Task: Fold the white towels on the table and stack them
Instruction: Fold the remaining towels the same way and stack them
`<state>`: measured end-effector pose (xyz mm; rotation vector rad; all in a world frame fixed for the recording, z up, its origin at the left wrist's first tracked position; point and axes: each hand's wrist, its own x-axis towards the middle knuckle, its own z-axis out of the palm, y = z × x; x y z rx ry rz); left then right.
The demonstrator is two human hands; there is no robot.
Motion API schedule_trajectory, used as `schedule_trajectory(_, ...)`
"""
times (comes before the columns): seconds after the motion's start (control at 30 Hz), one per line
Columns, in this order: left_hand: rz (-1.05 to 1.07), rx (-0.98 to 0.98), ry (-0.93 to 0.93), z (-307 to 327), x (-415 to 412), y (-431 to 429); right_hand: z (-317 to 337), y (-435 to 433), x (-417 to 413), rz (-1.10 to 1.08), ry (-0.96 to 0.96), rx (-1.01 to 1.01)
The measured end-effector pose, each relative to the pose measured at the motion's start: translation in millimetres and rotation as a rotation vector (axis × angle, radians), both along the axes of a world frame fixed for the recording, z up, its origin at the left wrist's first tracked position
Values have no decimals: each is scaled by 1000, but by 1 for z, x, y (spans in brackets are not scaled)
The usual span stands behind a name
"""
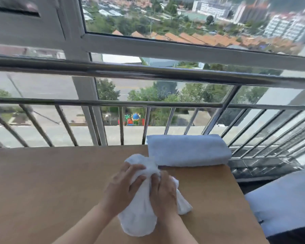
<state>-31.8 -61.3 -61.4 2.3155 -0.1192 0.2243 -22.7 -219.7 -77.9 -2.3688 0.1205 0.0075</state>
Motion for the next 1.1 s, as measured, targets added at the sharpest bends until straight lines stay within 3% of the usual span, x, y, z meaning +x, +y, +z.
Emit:
schedule_trajectory(0.4,282,156,-39,17,-191,264,9,233,-136,386,-41,-163)
schedule_trajectory(0.6,409,470,-219,25,-212,347,12,313,-132,538,-154,-200)
schedule_trajectory(0.77,367,603,-257,10,-184,392,-6,349,-97,560,-173,-240)
schedule_trajectory(0.87,361,599,-124,-15,-161,415,-29,370,-68,567,-141,-327)
schedule_trajectory(0.97,381,521,142,-50,-138,442,-58,381,-39,531,-70,-415)
schedule_trajectory(1.1,451,38,450,-90,-132,470,-92,379,-27,546,42,-585)
